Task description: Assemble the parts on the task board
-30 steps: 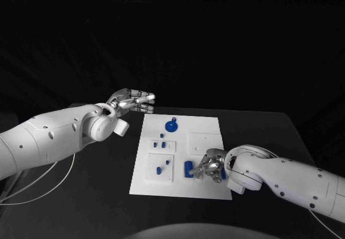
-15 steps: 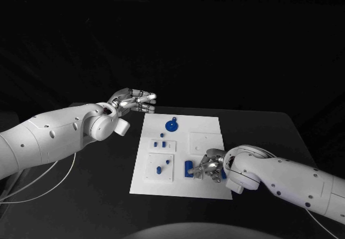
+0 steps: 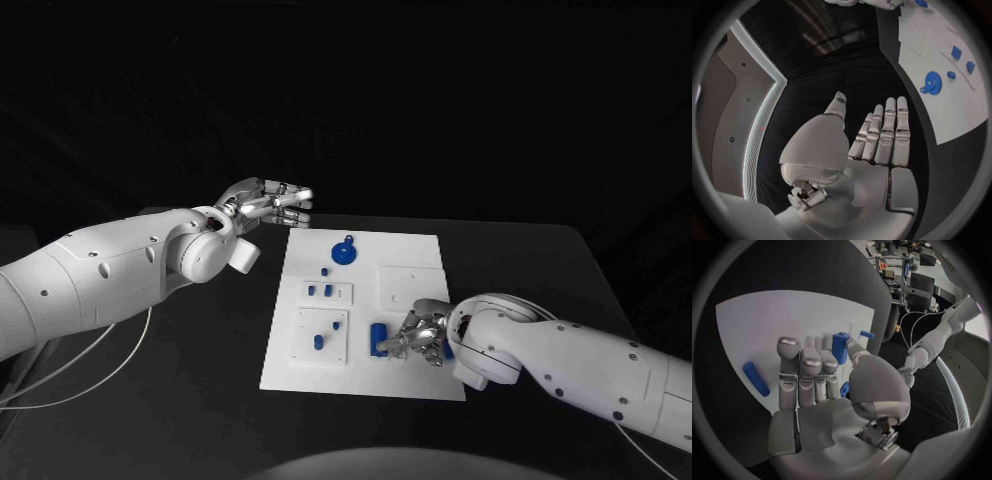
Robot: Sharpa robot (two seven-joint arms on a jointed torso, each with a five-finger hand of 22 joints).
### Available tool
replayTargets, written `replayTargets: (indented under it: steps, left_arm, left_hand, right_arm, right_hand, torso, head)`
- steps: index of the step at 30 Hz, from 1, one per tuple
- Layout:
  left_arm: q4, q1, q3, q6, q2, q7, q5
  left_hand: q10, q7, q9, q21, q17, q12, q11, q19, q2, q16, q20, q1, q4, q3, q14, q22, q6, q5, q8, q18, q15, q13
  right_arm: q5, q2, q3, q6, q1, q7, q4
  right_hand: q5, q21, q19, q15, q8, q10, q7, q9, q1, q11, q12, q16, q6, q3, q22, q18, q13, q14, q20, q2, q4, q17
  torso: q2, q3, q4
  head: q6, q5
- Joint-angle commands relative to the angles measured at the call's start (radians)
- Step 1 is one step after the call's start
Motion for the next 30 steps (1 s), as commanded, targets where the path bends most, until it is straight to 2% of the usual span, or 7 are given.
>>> replayTargets:
  steps: [1, 16, 22, 26, 27, 28, 30]
  left_arm:
    - [0.001, 0.000, 0.000, 0.015, 0.002, 0.005, -0.004]
    - [-0.002, 0.000, 0.000, 0.017, 0.000, 0.003, 0.004]
    - [-0.002, 0.000, -0.001, 0.017, 0.000, 0.002, 0.004]
    - [-0.003, 0.000, -0.001, 0.017, -0.001, 0.001, 0.003]
    - [-0.003, 0.000, -0.001, 0.017, 0.000, 0.001, 0.003]
    - [-0.004, 0.000, -0.001, 0.018, 0.000, 0.001, 0.003]
    - [-0.005, 0.000, -0.001, 0.018, 0.000, 0.001, 0.003]
  left_hand:
    - [-0.005, 0.002, -0.001, -0.001, 0.002, 0.001, 0.001, 0.003, 0.007, -0.005, 0.007, 0.000, -0.002, -0.002, -0.006, 0.000, -0.004, 0.003, -0.003, -0.001, -0.003, 0.000]
    - [-0.005, 0.006, -0.001, -0.001, 0.002, 0.001, 0.003, 0.003, 0.009, -0.005, 0.007, -0.001, -0.002, -0.005, -0.006, 0.000, -0.008, 0.003, -0.004, -0.001, -0.003, 0.000]
    - [-0.005, 0.006, -0.001, -0.001, 0.002, 0.001, 0.003, 0.003, 0.010, -0.005, 0.007, -0.001, -0.001, -0.006, -0.006, 0.000, -0.006, 0.003, -0.003, -0.001, -0.003, 0.000]
    - [-0.005, 0.006, -0.001, -0.001, 0.002, 0.001, 0.003, 0.003, 0.010, -0.005, 0.007, -0.001, -0.001, -0.006, -0.006, 0.000, -0.006, 0.003, -0.003, -0.001, -0.003, 0.000]
    - [-0.005, 0.006, -0.001, -0.001, 0.002, 0.001, 0.003, 0.003, 0.010, -0.005, 0.007, -0.001, -0.001, -0.006, -0.006, 0.000, -0.006, 0.003, -0.003, -0.001, -0.003, 0.000]
    - [-0.005, 0.006, -0.001, -0.001, 0.002, 0.001, 0.003, 0.003, 0.010, -0.005, 0.007, -0.001, -0.001, -0.006, -0.006, 0.000, -0.006, 0.003, -0.003, -0.001, -0.003, 0.000]
    - [-0.005, 0.006, -0.001, -0.001, 0.002, 0.001, 0.003, 0.003, 0.010, -0.005, 0.007, -0.001, -0.001, -0.006, -0.006, 0.000, -0.006, 0.003, -0.003, -0.001, -0.003, 0.000]
  right_arm:
    - [-0.053, -0.004, -0.002, -0.033, -0.005, 0.034, 0.005]
    - [0.023, -0.026, -0.002, -0.062, -0.014, 0.094, 0.025]
    - [0.037, -0.038, -0.002, -0.052, -0.015, 0.108, 0.040]
    - [0.038, -0.048, -0.002, -0.031, -0.016, 0.107, 0.052]
    - [0.035, -0.049, -0.002, -0.024, -0.016, 0.105, 0.053]
    - [0.030, -0.049, -0.002, -0.014, -0.017, 0.101, 0.054]
    - [0.023, -0.050, -0.002, -0.004, -0.018, 0.095, 0.054]
  right_hand:
    - [0.020, 0.005, 0.050, -0.008, -0.002, 0.004, 0.003, 0.001, -0.029, -0.005, 0.010, 0.004, 0.006, -0.008, 0.000, -0.010, 0.004, 0.000, -0.005, 0.021, 0.018, -0.001]
    - [0.030, 0.017, 0.050, -0.011, -0.002, 0.006, 0.003, 0.007, -0.038, -0.005, 0.014, 0.006, 0.006, -0.018, -0.001, -0.008, 0.009, -0.001, -0.008, 0.006, 0.048, -0.001]
    - [0.046, 0.018, 0.050, -0.011, -0.002, 0.006, 0.004, 0.008, -0.021, -0.005, 0.014, 0.006, 0.009, -0.028, -0.003, -0.008, 0.010, -0.001, -0.008, -0.025, 0.065, -0.001]
    - [0.087, 0.021, 0.050, -0.011, -0.002, 0.007, 0.003, 0.008, 0.003, -0.006, 0.013, 0.007, 0.010, -0.089, -0.003, -0.009, 0.010, -0.002, -0.008, -0.009, 0.024, -0.001]
    - [0.107, 0.021, 0.050, -0.012, -0.002, 0.007, 0.002, 0.007, 0.014, -0.006, 0.012, 0.008, 0.010, -0.089, -0.003, -0.009, 0.010, -0.001, -0.008, -0.008, 0.008, 0.000]
    - [0.155, 0.022, 0.050, -0.012, -0.002, 0.007, 0.000, 0.005, 0.043, -0.008, 0.012, 0.007, 0.011, -0.081, -0.003, -0.010, 0.010, -0.001, -0.009, -0.010, -0.019, 0.000]
    - [0.168, 0.021, 0.049, -0.013, -0.003, 0.007, -0.001, -0.004, 0.050, -0.009, 0.011, 0.007, 0.013, -0.082, -0.003, -0.011, 0.010, -0.002, -0.010, -0.005, -0.044, 0.000]
  torso:
    - [0.000, 0.0001, 0.0012]
    - [0.000, -0.0004, 0.0006]
    - [0.000, -0.0005, 0.0006]
    - [0.000, -0.0009, 0.0000]
    - [0.000, -0.0012, -0.0001]
    - [0.000, -0.0013, -0.0002]
    - [0.000, -0.0015, -0.0003]
  head:
    - [0.001, -0.001]
    - [0.001, 0.001]
    - [-0.001, 0.002]
    - [-0.002, 0.002]
    - [-0.003, 0.002]
    - [-0.003, 0.003]
    - [-0.002, 0.003]
